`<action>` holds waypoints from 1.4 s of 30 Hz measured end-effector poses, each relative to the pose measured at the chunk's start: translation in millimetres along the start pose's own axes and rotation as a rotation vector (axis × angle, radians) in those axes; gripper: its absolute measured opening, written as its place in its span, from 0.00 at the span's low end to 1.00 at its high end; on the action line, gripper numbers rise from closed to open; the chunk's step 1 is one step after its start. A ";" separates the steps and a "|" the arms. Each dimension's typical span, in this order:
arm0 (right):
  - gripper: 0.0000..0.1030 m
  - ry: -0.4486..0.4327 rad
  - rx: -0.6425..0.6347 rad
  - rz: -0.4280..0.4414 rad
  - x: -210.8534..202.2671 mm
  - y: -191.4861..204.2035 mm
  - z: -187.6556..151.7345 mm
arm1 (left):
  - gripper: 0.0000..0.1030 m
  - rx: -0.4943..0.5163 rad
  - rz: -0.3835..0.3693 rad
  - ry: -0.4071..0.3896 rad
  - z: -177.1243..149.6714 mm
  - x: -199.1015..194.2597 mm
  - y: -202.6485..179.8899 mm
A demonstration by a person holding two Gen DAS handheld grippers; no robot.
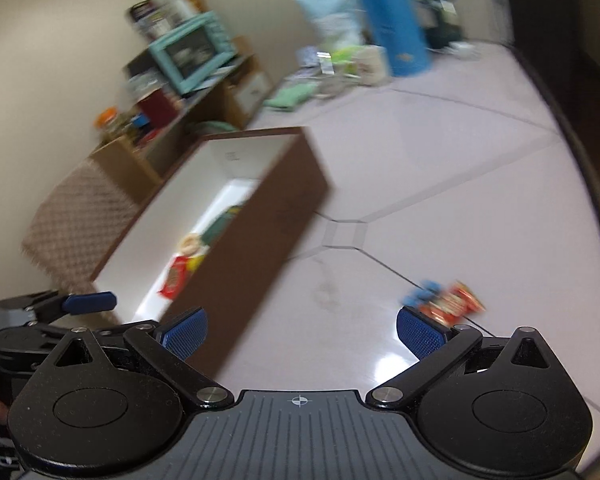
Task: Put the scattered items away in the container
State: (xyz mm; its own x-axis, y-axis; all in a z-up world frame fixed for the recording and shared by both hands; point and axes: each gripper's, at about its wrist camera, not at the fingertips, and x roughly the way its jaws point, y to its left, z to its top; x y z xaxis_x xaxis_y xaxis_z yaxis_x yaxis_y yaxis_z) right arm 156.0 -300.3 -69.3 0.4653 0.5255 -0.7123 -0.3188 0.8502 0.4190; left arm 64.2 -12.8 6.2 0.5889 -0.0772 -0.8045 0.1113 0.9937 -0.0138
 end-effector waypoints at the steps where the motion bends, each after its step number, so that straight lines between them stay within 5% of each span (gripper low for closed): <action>1: 1.00 0.003 0.030 -0.016 -4.5 -11.1 -2.0 | 0.87 0.014 -0.015 -0.002 1.5 1.7 -7.4; 9: 1.00 0.012 0.223 -0.136 -42.7 -87.4 -22.8 | 0.87 0.126 -0.139 0.008 12.5 26.2 -69.1; 17: 1.00 -0.006 0.279 -0.151 -55.5 -127.3 -26.6 | 0.86 0.206 -0.189 0.042 17.2 58.4 -118.0; 30: 1.00 0.083 -0.348 -0.077 6.2 -84.2 -8.2 | 0.86 0.188 -0.136 0.066 33.9 77.3 -112.6; 36: 0.99 0.126 -0.542 -0.083 40.8 -79.0 -3.6 | 0.86 0.155 -0.131 0.095 42.2 92.5 -104.8; 37: 0.97 0.135 -0.568 -0.084 45.7 -79.6 -2.8 | 0.86 0.149 -0.130 0.101 43.1 95.0 -103.5; 39: 0.76 0.165 -0.616 -0.083 56.7 -80.9 -2.0 | 0.86 0.137 -0.130 0.113 44.6 100.1 -101.1; 42: 0.76 0.188 -0.662 -0.085 71.4 -82.4 -2.8 | 0.86 0.121 -0.130 0.132 46.4 107.6 -98.1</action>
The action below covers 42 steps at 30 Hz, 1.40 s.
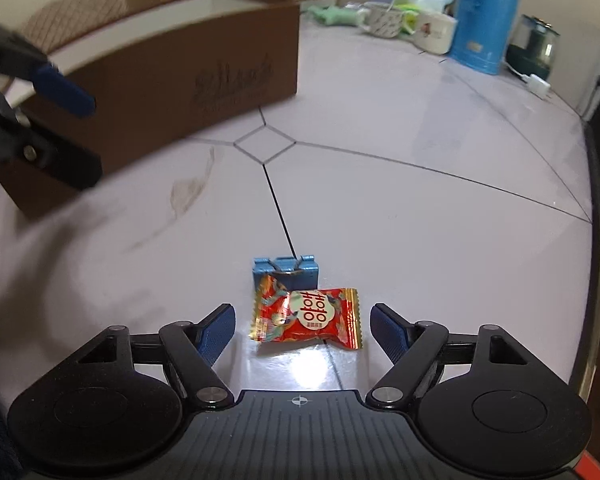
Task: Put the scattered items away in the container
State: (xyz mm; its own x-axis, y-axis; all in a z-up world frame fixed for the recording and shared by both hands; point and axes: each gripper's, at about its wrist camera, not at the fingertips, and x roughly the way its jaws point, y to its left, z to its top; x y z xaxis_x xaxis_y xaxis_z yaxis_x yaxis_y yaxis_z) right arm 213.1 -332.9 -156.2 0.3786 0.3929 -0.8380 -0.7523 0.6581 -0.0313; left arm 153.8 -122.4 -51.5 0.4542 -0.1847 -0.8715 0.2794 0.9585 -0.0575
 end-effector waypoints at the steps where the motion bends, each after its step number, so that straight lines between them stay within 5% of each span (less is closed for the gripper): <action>1: 0.76 0.002 -0.010 0.003 2.0 0.6 -0.7 | 0.86 -0.006 0.000 0.006 0.2 2.4 1.0; 2: 0.76 0.004 -0.017 0.008 3.6 1.2 -1.7 | 0.86 -0.010 -0.001 0.013 0.4 4.8 1.8; 4: 0.50 -0.002 -0.021 0.014 3.0 0.6 -4.0 | 0.86 -0.017 -0.003 0.025 0.9 9.3 2.8; 17: 0.17 -0.073 0.209 0.003 -42.2 -26.3 -28.5 | 0.86 0.049 -0.063 0.040 6.1 27.6 -15.9; 28: 0.15 -0.072 0.452 -0.017 -66.6 -50.1 -47.0 | 0.77 0.267 -0.138 0.028 10.9 58.5 -67.8; 38: 0.15 -0.088 0.599 0.004 -66.9 -69.5 -55.3 | 0.42 0.304 -0.154 -0.019 15.9 107.0 -92.6; 42: 0.15 -0.107 0.662 0.017 -65.5 -77.8 -59.8 | 0.35 0.304 -0.157 -0.040 16.0 115.6 -95.7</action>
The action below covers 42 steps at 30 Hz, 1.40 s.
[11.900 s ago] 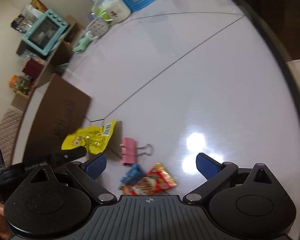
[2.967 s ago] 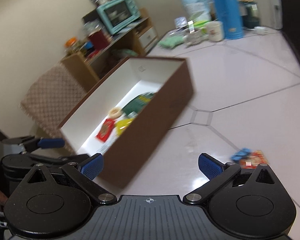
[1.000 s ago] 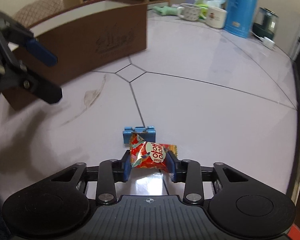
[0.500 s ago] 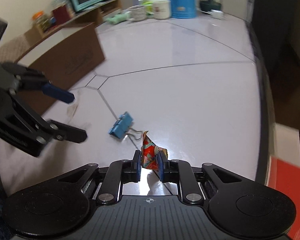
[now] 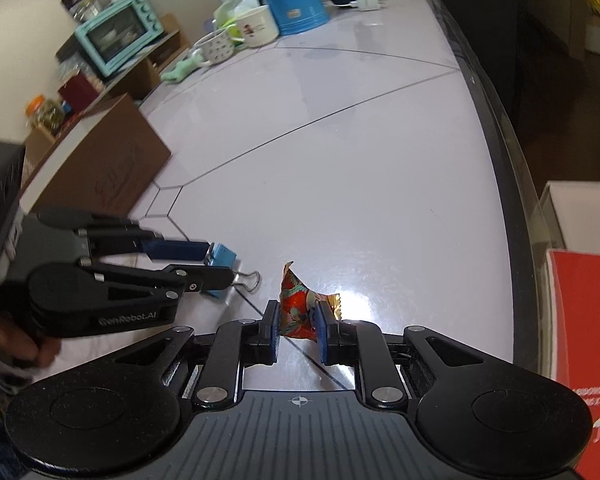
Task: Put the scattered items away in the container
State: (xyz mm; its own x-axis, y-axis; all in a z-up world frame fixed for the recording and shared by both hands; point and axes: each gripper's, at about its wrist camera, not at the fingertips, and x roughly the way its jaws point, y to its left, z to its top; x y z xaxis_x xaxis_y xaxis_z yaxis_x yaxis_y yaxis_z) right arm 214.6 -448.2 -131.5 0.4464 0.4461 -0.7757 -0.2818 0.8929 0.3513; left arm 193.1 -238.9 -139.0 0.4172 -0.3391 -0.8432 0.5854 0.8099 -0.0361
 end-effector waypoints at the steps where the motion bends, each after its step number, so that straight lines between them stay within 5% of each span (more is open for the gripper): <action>1: 0.15 -0.002 0.011 0.001 -0.2 -1.3 0.7 | 0.30 0.000 0.000 -0.005 0.1 2.0 -0.2; 5: 0.15 -0.019 0.077 0.013 -4.8 -10.1 0.6 | 0.08 0.029 -0.001 -0.032 -0.5 0.3 -1.5; 16: 0.15 -0.050 0.202 0.042 -16.2 -26.0 1.4 | 0.00 0.000 -0.006 -0.113 -1.4 -48.6 23.8; 21: 0.15 -0.054 0.203 0.046 -17.8 -22.4 -1.0 | 0.00 0.003 -0.026 -0.065 -6.4 -51.1 27.2; 30: 0.15 -0.053 0.223 0.050 -15.5 -26.2 -5.0 | 0.36 0.022 -0.010 0.021 -36.7 -70.0 28.3; 37: 0.15 -0.035 0.210 0.053 -10.8 -25.8 -1.3 | 0.43 -0.019 0.043 0.033 -46.4 -55.0 38.8; 40: 0.15 -0.027 0.213 0.048 -8.8 -28.0 -2.1 | 0.34 -0.020 0.059 0.024 -45.7 -45.8 40.7; 42: 0.15 -0.019 0.218 0.043 -6.8 -29.6 -3.1 | 0.13 -0.001 0.054 0.017 -45.7 -43.4 38.9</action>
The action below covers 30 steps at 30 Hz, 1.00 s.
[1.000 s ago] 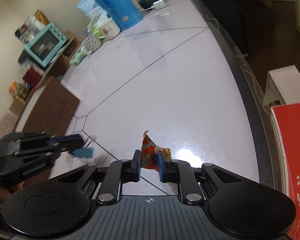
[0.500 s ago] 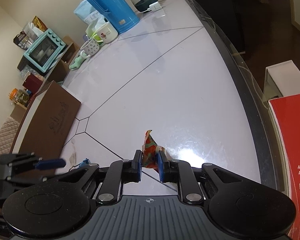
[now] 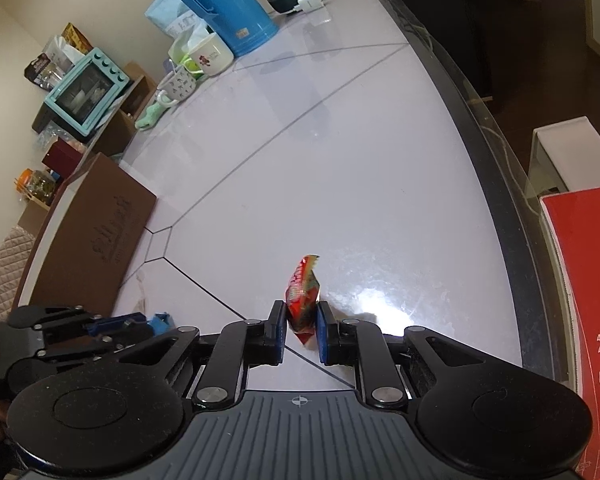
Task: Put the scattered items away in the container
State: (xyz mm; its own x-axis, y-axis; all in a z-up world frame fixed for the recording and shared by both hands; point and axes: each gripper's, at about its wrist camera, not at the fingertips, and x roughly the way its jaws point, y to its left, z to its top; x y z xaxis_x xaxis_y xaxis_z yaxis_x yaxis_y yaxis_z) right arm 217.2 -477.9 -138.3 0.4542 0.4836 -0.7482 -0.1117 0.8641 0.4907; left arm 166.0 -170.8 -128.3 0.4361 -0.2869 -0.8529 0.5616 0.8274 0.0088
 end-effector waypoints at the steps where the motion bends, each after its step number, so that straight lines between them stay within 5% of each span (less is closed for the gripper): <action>1: 0.15 0.002 0.001 0.001 0.6 -0.4 -0.3 | 0.10 0.024 0.007 -0.012 -0.4 -1.0 -2.7; 5: 0.15 0.002 -0.001 0.005 1.2 1.0 -0.7 | 0.00 0.083 0.032 -0.039 -0.2 -8.0 -6.8; 19: 0.15 -0.050 0.047 0.064 -14.1 10.9 4.6 | 0.00 -0.106 -0.045 -0.178 13.3 -74.0 19.8; 30: 0.15 -0.095 0.047 0.181 -22.3 59.5 13.9 | 0.00 -0.227 0.049 -0.326 10.7 -155.2 67.3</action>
State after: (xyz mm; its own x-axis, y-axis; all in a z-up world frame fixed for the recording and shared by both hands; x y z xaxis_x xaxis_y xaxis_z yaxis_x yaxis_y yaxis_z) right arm 212.8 -439.2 -86.2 0.5122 0.6133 -0.6013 -0.1586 0.7556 0.6356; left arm 143.6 -75.7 10.3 0.6794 -0.3527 -0.6434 0.3812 0.9189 -0.1013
